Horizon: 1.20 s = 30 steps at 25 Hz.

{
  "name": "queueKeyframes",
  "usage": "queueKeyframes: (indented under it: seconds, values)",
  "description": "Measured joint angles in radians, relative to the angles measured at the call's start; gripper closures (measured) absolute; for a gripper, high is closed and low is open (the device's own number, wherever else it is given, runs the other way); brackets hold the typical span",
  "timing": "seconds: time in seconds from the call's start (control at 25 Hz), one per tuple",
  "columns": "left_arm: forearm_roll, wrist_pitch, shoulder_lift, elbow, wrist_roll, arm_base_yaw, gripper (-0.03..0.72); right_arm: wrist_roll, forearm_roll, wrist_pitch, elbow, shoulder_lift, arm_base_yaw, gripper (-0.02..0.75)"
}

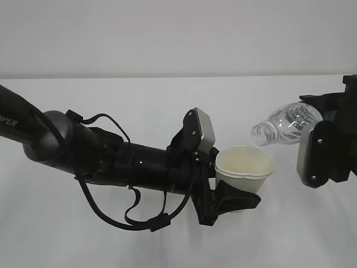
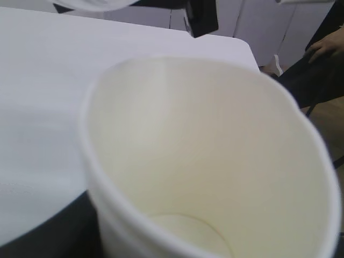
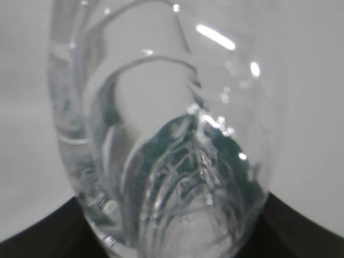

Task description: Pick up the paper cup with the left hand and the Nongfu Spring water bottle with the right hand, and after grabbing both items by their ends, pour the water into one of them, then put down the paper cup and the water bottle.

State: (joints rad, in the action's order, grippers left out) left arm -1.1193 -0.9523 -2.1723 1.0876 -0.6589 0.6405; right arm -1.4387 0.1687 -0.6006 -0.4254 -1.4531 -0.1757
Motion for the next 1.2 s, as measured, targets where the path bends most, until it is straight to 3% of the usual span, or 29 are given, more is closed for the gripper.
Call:
queueKeyframes:
  seconds: [1.2]
  values:
    - [0.000,0.000,0.000,0.000,0.000,0.000,0.232,-0.113,-0.001,-0.029,0.000,0.000,0.000,0.291]
